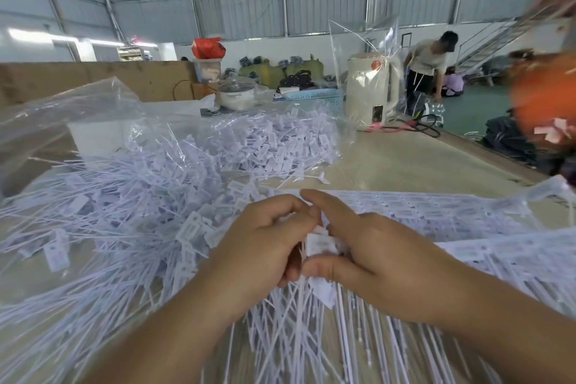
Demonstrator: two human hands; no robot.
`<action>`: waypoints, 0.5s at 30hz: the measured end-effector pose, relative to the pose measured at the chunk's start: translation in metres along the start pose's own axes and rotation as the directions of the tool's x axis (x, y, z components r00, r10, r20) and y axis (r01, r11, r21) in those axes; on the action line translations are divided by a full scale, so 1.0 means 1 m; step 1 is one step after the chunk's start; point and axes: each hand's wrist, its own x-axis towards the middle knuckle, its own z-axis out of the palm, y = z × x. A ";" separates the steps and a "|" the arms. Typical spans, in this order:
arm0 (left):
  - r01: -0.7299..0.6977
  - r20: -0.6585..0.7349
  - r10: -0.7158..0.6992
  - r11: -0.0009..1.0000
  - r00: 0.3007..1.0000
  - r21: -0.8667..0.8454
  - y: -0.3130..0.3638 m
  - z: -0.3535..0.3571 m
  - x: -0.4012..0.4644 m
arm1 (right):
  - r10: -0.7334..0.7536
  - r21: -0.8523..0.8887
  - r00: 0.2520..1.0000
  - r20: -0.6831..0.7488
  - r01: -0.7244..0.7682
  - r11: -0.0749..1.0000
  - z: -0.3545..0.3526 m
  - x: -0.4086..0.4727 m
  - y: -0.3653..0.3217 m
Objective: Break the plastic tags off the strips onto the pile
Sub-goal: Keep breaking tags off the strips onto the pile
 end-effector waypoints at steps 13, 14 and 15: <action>0.007 0.105 -0.016 0.996 0.994 0.087 0.005 -0.008 -0.001 | 0.179 0.089 0.983 -0.030 -0.176 0.980 0.000 0.002 0.000; 0.007 0.085 -0.014 0.997 0.996 0.075 0.006 -0.009 -0.001 | 0.197 0.047 0.979 -0.050 -0.194 0.980 -0.003 0.002 0.000; 0.006 0.063 -0.010 0.998 0.998 0.068 0.007 -0.010 0.000 | 0.204 -0.007 0.977 -0.068 -0.205 0.979 -0.006 0.001 0.001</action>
